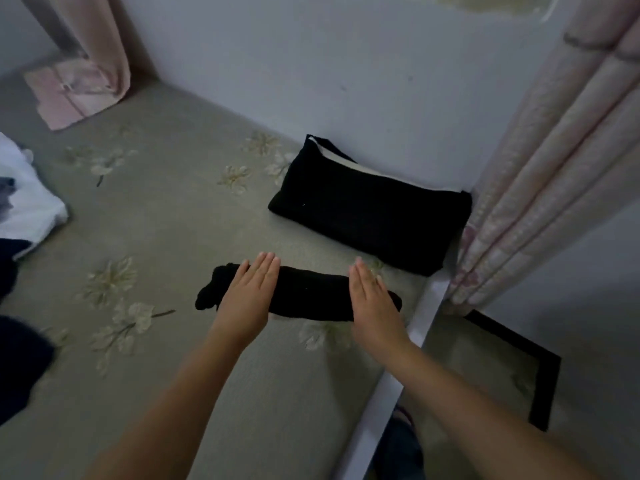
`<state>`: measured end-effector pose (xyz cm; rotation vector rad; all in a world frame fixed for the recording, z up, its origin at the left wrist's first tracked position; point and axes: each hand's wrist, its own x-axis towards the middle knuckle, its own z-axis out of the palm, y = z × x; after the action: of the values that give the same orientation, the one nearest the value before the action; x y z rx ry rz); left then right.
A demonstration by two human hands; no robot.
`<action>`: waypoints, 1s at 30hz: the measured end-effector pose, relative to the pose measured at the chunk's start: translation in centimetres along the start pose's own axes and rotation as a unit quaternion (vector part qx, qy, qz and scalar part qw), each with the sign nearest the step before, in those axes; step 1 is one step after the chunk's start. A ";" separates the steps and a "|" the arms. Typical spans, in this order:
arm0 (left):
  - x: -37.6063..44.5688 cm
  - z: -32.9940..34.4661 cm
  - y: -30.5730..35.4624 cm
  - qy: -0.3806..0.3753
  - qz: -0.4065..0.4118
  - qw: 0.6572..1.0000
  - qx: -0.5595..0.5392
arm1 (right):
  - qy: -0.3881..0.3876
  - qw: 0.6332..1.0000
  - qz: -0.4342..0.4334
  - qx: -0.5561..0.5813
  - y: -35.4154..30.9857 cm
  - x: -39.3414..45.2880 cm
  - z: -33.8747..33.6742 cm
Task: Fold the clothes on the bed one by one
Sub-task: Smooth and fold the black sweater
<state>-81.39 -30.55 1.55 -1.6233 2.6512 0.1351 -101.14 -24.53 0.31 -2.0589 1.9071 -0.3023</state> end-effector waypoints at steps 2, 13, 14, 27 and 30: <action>4.5 -1.0 2.8 -0.008 0.003 1.000 0.007 | -0.014 1.000 0.005 -0.013 3.9 2.4 -2.5; 23.8 -4.5 7.1 0.041 0.022 0.999 0.028 | 0.048 0.997 0.012 -0.063 15.4 16.5 -11.4; 25.4 -4.7 6.7 0.064 0.022 0.997 0.022 | 0.068 0.996 0.009 -0.060 15.7 18.1 -12.0; 29.2 8.6 3.2 -0.238 -0.007 0.966 0.103 | -0.262 0.962 0.082 -0.010 18.7 20.1 -0.3; 27.2 11.2 4.2 -0.255 -0.025 0.966 0.034 | -0.313 0.948 0.058 0.003 20.0 19.0 2.0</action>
<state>-97.74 -51.84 -11.28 -1.3991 2.1983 0.3966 -117.30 -44.42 -10.12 -1.7375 1.6035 0.3395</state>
